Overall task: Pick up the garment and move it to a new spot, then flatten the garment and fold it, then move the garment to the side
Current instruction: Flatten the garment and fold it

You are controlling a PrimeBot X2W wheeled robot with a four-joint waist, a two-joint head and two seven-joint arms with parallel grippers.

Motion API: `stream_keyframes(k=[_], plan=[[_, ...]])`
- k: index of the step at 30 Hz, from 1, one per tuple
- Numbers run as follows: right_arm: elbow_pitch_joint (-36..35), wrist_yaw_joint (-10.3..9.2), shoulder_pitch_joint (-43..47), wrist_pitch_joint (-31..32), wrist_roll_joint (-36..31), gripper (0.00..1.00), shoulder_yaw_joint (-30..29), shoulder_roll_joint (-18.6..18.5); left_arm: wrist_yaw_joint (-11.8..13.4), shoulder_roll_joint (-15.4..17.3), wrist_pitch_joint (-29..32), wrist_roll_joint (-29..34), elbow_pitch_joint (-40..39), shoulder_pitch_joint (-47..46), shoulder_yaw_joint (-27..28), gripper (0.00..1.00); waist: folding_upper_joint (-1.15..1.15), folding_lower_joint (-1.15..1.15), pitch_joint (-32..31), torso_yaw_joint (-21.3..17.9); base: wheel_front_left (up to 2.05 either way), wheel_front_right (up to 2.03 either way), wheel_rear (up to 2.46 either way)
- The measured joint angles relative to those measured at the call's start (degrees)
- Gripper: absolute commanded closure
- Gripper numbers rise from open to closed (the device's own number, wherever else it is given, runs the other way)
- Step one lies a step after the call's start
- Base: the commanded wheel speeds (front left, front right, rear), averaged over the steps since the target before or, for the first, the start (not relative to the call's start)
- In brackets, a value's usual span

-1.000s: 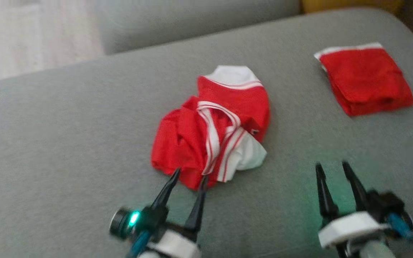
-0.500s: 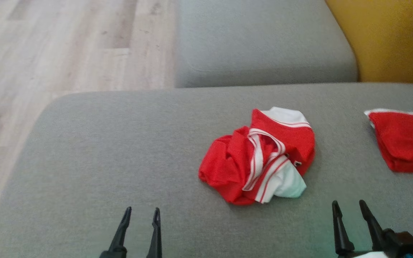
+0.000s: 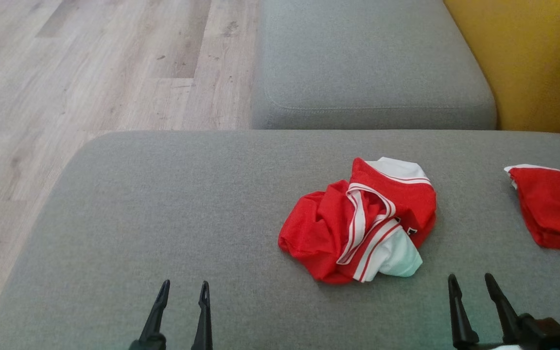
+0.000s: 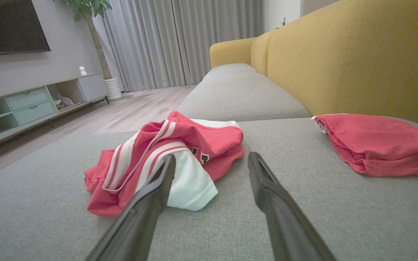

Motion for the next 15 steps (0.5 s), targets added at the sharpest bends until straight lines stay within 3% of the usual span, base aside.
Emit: stream_keyframes(k=[15], plan=[[-0.41,0.0,-0.05,0.0,-0.01,0.0,0.57,-0.09,-0.01,-0.01,0.0,-1.62,1.07,-0.01,-0.71,0.0,0.0,0.0,0.33,-1.18,0.0,0.0,0.0]])
